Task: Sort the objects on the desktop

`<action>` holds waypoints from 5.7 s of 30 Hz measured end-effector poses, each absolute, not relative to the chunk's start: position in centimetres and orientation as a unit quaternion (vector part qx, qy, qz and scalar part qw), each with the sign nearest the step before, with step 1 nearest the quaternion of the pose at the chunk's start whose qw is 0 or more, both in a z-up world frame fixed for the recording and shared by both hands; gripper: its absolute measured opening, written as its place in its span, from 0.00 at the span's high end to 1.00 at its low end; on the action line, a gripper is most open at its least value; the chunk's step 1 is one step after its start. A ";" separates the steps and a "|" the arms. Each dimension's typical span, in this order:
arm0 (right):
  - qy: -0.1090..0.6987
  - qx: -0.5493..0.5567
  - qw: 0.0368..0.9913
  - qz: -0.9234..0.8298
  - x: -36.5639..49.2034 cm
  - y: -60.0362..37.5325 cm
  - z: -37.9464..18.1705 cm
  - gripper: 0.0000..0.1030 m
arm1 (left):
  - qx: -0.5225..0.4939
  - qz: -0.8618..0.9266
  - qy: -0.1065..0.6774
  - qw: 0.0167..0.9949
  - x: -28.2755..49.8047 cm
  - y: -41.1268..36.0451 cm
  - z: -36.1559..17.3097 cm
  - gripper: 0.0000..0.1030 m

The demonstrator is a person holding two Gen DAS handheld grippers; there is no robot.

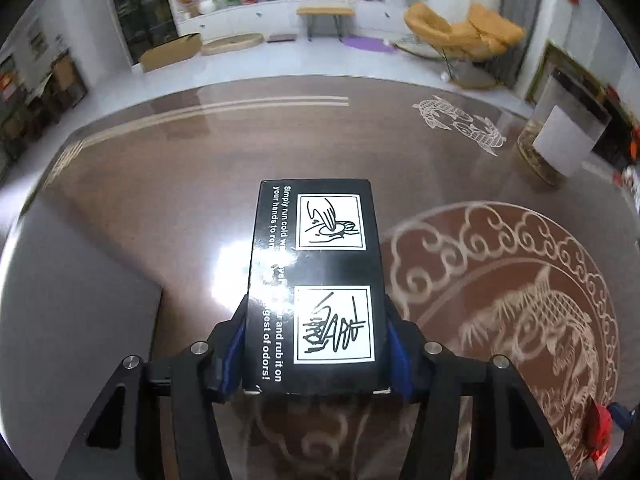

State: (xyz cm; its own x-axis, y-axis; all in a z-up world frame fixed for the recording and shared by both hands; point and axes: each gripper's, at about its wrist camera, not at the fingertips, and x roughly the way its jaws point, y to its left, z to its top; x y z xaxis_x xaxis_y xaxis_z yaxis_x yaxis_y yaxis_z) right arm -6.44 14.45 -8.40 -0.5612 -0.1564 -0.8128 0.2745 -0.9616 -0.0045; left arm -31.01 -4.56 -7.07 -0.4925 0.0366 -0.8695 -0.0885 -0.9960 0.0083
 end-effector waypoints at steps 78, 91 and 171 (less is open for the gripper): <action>0.066 0.452 0.121 -0.881 -6.6 14.5 -8.4 0.00 | -0.493 0.870 -0.011 -0.019 -8.7 -2.3 -8.3 0.00; 0.067 0.452 0.121 -0.881 -6.6 14.6 -8.4 0.00 | -0.456 0.890 -0.003 -0.002 -10.0 -2.2 -8.5 0.00; 0.067 0.452 0.121 -0.881 -6.6 14.6 -8.4 0.00 | -0.456 0.890 -0.003 -0.002 -10.1 -2.2 -8.5 0.00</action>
State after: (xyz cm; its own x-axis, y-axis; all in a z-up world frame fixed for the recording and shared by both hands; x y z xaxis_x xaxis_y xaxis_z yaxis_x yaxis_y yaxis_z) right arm -6.62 14.61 -8.38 -0.5615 -0.1523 -0.8133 0.2740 -0.9617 -0.0091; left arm -10.10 -2.23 -8.49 -0.5838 -0.0002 -0.8119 0.0058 -1.0000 -0.0039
